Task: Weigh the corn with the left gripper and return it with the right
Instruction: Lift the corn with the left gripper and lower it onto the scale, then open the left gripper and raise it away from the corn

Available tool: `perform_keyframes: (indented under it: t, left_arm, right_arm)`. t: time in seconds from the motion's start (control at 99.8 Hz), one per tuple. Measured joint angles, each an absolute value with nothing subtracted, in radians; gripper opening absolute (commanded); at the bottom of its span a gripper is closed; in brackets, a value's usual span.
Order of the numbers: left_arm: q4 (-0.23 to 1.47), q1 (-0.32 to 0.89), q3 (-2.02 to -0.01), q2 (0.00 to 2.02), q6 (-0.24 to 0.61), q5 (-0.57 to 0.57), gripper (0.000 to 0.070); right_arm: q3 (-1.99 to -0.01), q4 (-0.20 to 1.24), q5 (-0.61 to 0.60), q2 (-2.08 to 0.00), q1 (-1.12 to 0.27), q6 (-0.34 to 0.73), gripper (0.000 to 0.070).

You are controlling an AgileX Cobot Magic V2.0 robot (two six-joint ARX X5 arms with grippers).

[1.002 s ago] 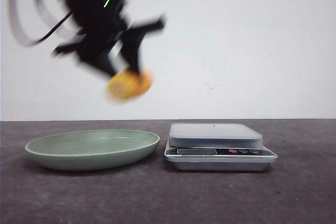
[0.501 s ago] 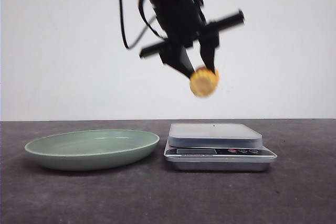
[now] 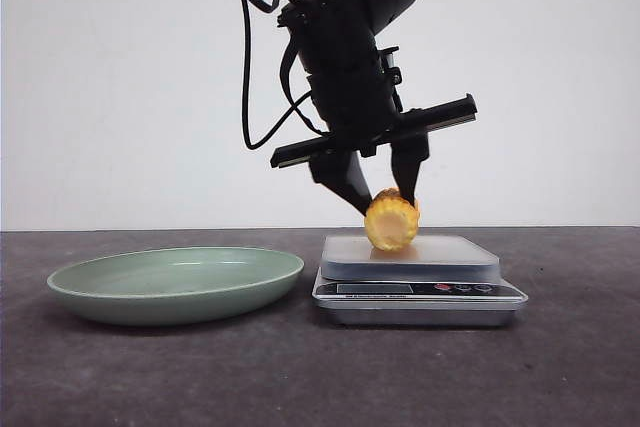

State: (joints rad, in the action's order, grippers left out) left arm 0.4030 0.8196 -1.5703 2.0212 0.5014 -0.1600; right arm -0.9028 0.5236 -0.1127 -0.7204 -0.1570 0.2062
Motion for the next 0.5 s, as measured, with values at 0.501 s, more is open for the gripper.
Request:
perform_keyframes:
  t: [0.501]
  left_arm:
    - [0.511, 0.84, -1.701, 1.811, 0.316, -0.313, 0.0474]
  right_arm:
    - [-0.903, 0.531, -0.139, -0.72, -0.157, 0.203, 0.0443]
